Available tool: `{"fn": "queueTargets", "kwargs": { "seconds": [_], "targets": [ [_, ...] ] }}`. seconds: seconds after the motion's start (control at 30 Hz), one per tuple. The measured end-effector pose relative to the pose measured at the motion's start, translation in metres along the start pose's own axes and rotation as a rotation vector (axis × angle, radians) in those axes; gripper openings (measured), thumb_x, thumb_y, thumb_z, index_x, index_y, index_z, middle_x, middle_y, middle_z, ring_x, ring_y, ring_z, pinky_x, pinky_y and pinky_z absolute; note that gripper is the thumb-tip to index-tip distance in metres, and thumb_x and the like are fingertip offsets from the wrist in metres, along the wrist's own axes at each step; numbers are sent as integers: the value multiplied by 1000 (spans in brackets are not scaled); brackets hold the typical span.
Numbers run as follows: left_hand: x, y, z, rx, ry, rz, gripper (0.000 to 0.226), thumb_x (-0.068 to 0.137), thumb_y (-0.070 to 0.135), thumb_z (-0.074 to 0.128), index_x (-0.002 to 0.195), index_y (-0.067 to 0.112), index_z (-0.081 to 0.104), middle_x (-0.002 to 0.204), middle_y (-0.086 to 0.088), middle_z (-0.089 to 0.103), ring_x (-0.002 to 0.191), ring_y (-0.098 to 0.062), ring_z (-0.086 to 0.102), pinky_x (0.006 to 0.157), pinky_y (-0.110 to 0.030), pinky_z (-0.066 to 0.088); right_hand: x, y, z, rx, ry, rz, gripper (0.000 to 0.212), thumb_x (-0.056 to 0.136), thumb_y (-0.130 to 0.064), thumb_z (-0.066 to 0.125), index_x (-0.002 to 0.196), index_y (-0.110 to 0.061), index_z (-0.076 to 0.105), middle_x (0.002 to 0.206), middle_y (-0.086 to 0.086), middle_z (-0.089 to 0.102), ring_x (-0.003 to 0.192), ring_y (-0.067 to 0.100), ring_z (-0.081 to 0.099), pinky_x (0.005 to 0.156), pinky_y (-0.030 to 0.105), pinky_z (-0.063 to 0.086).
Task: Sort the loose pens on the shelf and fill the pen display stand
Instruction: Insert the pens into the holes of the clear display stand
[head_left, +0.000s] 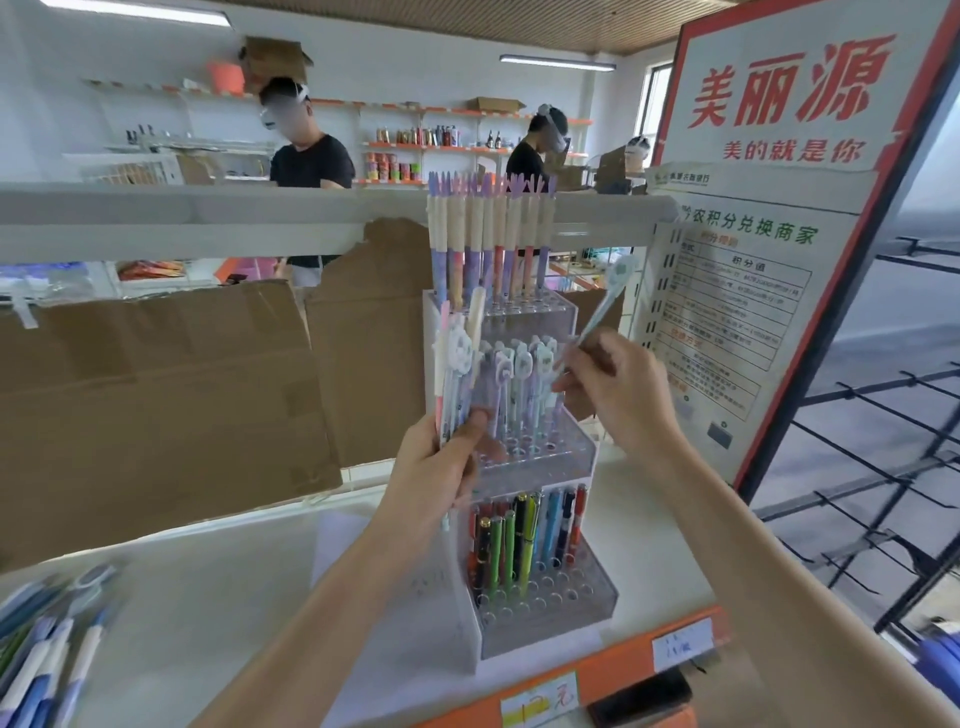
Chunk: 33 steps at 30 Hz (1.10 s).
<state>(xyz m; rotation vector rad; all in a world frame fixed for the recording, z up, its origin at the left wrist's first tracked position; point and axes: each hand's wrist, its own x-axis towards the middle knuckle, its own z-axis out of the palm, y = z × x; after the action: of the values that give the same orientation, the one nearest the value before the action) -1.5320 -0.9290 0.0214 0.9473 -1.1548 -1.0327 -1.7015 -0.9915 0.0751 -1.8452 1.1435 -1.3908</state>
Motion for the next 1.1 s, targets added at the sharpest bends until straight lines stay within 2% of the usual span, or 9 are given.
{"fn": "queueTargets", "kwargs": {
  "seconds": [0.2, 0.3, 0.4, 0.57, 0.63, 0.73, 0.87, 0.97, 1.1],
  "targets": [
    [-4, 4, -1, -21, -30, 43, 7, 95, 24, 49, 95, 17, 46, 62, -2, 55, 38, -9, 25, 37, -20, 20, 17, 34, 3, -311, -70, 63, 15, 96, -17, 52, 83, -13, 58, 73, -4, 65, 64, 3, 62, 59, 14, 49],
    [-4, 4, 0, -43, -19, 45, 8, 96, 21, 47, 100, 15, 43, 61, -1, 56, 37, -10, 23, 38, -25, 17, 20, 46, 8, -399, -151, 64, 22, 96, -16, 51, 76, -12, 58, 68, -3, 60, 54, -1, 51, 48, 8, 38],
    [-5, 5, -2, -50, -9, 52, 9, 96, 20, 47, 104, 15, 44, 61, -2, 55, 37, -10, 24, 38, -26, 17, 19, 59, 13, -567, -288, 112, 22, 96, -20, 52, 85, -5, 64, 81, 5, 59, 62, 10, 49, 50, 13, 34],
    [-6, 2, -6, -40, -27, 72, 8, 95, 22, 48, 99, 16, 46, 65, -5, 55, 39, -11, 26, 38, -26, 19, 19, 61, 19, -651, -308, 152, 21, 97, -20, 51, 98, -3, 63, 95, 13, 65, 75, 21, 58, 68, 29, 47],
    [-6, 1, -6, -38, -36, 73, 6, 95, 22, 49, 98, 17, 47, 66, -5, 55, 39, -11, 26, 38, -25, 20, 19, 61, 20, -630, -274, 145, 20, 94, -20, 55, 105, -4, 60, 101, 11, 65, 82, 23, 61, 76, 32, 51],
    [-7, -1, -7, -42, -48, 73, 1, 96, 19, 49, 95, 20, 48, 66, -4, 55, 39, -10, 26, 37, -21, 23, 19, 61, 20, -536, -236, 196, 29, 90, -23, 62, 111, -6, 52, 101, 8, 66, 87, 22, 62, 76, 30, 49],
    [-5, 0, -6, -71, -58, 65, 9, 91, 23, 51, 99, 18, 49, 66, -4, 55, 39, -10, 28, 36, -20, 25, 15, 57, 15, -508, -197, 160, 20, 89, -22, 64, 100, -11, 51, 86, -3, 61, 72, 7, 56, 55, 11, 36],
    [-5, 0, -5, -80, -46, 45, 11, 92, 22, 50, 95, 12, 50, 63, -1, 57, 39, -8, 32, 35, -19, 27, 6, 44, 14, -355, -149, 98, 4, 89, -19, 60, 86, -20, 59, 75, -11, 61, 65, 2, 54, 50, 9, 37],
    [-2, -2, 1, -109, -31, -10, 14, 96, 17, 48, 83, 15, 54, 63, -1, 56, 40, -8, 34, 36, -17, 28, -11, 11, 23, -19, -356, 24, 8, 88, -32, 62, 82, -35, 66, 61, -15, 61, 50, -3, 46, 51, 12, 36]
  ]
}}
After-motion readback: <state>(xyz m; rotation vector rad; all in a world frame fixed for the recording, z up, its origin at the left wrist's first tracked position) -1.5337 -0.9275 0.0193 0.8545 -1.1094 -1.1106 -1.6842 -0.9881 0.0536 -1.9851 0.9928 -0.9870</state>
